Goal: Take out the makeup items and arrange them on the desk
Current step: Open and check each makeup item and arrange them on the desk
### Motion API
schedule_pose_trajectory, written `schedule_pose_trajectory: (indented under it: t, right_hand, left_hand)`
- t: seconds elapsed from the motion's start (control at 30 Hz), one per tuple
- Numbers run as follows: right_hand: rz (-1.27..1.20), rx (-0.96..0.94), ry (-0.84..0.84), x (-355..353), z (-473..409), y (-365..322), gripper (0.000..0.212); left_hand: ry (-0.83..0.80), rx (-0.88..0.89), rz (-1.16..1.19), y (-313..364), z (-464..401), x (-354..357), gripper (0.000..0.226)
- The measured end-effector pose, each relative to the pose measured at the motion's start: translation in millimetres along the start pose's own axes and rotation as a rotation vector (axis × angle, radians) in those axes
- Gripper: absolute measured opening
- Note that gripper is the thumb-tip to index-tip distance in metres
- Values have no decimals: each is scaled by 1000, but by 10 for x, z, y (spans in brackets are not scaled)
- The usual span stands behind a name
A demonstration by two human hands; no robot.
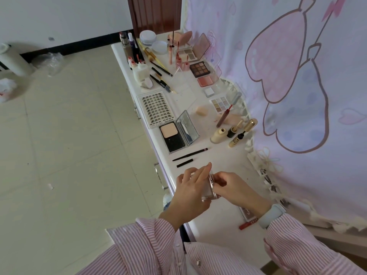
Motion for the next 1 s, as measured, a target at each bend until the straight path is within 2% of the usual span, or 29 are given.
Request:
schedule_pose_trajectory:
  t: [0.2,0.43,0.53,0.63,0.73,0.93,1.0]
  right_hand:
    - [54,44,28,-20,-25,13,20]
    - [49,38,52,-44,-58,6,9]
    - [-259,64,36,-150,-30,95,18]
    - [-394,3,-154,-103,20,33,15]
    - [-265,-31,-180,-62,19,-35,16]
    - [150,-62,20,-176,48,-149,28]
    - [285,-72,125,-230,58,-220,26]
  left_hand:
    - [40,-12,14,-10,-11,5,78]
    - [100,-7,182,-3,-28,-74,76]
    - [73,-66,335,-57,-4,-78,82]
    - [88,-90,444,-92,6,-85,82]
    - [83,-134,560,-115,5,-28,83]
    - [76,-208,770,-168,16,95,89]
    - [105,-214,831,-172,12,107,87]
Point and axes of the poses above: each hand's wrist, its own z-axis away from the middle knuckle, its own x-axis out of the palm, y = z × x, the point moved 7 cm from there along -z, towards the middle knuckle, and after that the axes turned 11 degrees about z, right-handed, at the moved point
